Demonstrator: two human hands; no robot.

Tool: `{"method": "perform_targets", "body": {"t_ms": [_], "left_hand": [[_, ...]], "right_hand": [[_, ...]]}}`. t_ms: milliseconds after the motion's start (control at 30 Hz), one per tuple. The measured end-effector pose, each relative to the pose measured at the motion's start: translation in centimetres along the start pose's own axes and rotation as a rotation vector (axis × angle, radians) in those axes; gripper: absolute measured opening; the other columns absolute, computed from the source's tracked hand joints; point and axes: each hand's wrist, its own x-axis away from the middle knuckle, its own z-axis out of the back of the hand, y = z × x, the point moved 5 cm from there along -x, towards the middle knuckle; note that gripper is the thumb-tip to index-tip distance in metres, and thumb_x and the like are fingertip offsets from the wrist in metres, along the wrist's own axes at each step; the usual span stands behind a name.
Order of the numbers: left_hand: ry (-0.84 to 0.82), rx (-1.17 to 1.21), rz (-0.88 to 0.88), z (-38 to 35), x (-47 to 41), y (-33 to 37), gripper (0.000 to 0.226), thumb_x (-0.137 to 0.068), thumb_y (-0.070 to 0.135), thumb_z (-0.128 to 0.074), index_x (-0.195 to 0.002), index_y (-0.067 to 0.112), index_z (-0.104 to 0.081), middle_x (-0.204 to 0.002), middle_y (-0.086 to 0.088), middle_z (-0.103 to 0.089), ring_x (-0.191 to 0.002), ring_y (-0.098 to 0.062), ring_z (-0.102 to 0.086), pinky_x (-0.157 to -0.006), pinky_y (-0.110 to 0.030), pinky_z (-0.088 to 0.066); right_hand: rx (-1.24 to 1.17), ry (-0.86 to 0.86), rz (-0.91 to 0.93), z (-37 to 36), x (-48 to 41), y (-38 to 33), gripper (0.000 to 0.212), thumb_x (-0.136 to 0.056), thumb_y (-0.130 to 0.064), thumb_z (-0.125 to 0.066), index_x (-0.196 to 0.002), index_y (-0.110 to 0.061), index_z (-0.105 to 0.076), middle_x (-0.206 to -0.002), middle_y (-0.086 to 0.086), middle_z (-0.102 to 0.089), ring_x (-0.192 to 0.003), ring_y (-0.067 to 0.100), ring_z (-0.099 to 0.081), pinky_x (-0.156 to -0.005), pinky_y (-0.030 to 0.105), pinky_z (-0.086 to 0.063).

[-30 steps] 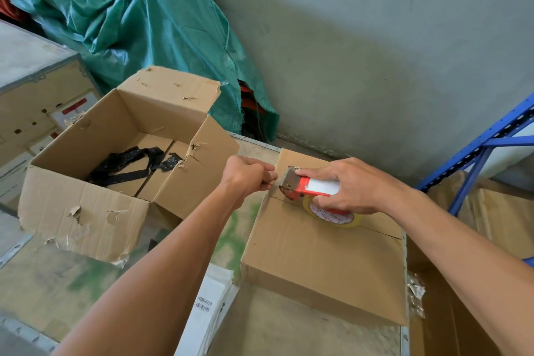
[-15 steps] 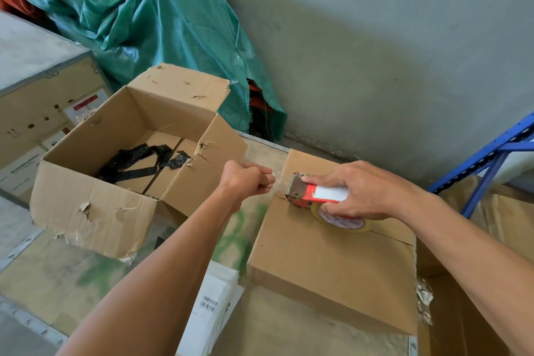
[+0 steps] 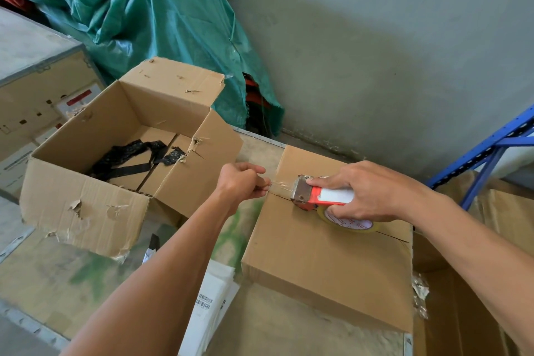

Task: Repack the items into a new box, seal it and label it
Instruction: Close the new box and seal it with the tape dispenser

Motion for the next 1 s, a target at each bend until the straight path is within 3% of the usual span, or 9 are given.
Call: {"method": "perform_targets", "body": {"t_ms": [233,500,1000], "left_hand": [[0.029,0.066,0.042,1.4,-0.3,-0.4,0.033,-0.085,-0.017,-0.064,-0.106,0.007,-0.056,-0.084,-0.020,-0.076,-0.067,-0.025,-0.071,-0.060,-0.031,-0.060],[-0.025,0.074,0.065,0.2,-0.4,-1.1,0.027,-0.085,-0.011,-0.068,-0.102,0.007,-0.058,-0.081,-0.018,-0.077,-0.065,-0.021,-0.071,-0.057,-0.028,-0.059],[0.013,0.116,0.062,0.0,-0.7,-1.4,0.041,-0.083,-0.015,-0.065,-0.102,0.014,-0.043,-0.076,-0.018,-0.076,-0.060,-0.021,-0.069,-0.056,-0.030,-0.057]], "right_hand": [[0.058,0.009,0.027,0.1,-0.8,-0.8,0.062,-0.083,-0.045,-0.059,-0.140,-0.065,-0.042,-0.090,-0.003,-0.067,-0.081,0.010,-0.057,-0.072,0.038,-0.053],[0.082,-0.013,0.020,0.0,0.1,-0.5,0.060,-0.088,-0.050,-0.059,-0.143,-0.062,-0.038,-0.095,-0.007,-0.062,-0.085,0.013,-0.055,-0.074,0.038,-0.050],[0.096,-0.034,0.016,0.5,0.6,-0.9,0.058,-0.090,-0.055,-0.058,-0.144,-0.062,-0.038,-0.093,-0.008,-0.060,-0.086,0.011,-0.052,-0.079,0.039,-0.051]]}}
